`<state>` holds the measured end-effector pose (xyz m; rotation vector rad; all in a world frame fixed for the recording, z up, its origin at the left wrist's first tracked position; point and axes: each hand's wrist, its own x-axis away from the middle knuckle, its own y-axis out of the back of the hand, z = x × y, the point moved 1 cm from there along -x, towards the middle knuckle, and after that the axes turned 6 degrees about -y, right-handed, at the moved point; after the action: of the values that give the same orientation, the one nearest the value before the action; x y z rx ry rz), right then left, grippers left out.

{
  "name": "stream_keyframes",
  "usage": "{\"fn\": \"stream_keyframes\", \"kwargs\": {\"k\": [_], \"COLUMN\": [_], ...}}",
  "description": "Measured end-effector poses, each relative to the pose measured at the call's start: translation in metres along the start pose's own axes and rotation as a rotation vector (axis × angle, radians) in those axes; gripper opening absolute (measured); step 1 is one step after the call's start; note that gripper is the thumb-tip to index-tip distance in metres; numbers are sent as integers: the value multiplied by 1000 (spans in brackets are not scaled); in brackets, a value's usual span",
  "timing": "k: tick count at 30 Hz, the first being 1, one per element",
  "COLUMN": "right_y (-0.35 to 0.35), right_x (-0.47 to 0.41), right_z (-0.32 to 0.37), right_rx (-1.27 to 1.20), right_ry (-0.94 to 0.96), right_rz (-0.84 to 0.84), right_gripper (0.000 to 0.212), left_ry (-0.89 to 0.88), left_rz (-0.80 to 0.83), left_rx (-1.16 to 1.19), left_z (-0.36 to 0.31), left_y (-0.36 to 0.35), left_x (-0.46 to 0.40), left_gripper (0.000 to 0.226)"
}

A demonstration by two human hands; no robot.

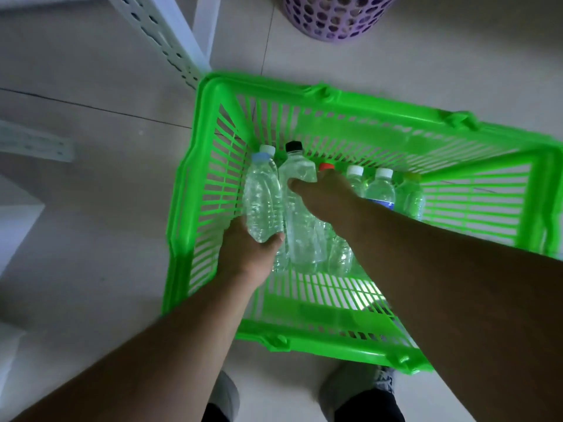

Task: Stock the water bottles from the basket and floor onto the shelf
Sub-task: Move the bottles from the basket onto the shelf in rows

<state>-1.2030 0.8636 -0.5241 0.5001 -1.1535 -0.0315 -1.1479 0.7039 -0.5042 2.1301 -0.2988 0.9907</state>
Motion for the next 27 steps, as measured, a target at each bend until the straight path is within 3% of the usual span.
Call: {"fn": "stream_keyframes", "kwargs": {"k": [5,10,14,19,27], "right_y": [3,11,27,69,161], "right_x": [-16,-4,34,122,335], "right_z": [1,-10,-15,-2,59], "right_rx": [13,20,-47,-47,-209], "right_ry": [19,78,98,132,271], "right_rz": [18,-17,-35,-75,-186], "right_gripper": [90,75,51,47,40], "left_ry": [148,125,62,-90,-241], "left_rz": [67,68,30,0,-15], "left_rx": [48,65,114,174,322], "left_z": [-5,0,-11,-38,-111], "left_y": [-7,1,19,63,185], "left_x": [-20,-8,23,91,256], "left_gripper": [99,96,89,46,34]}}
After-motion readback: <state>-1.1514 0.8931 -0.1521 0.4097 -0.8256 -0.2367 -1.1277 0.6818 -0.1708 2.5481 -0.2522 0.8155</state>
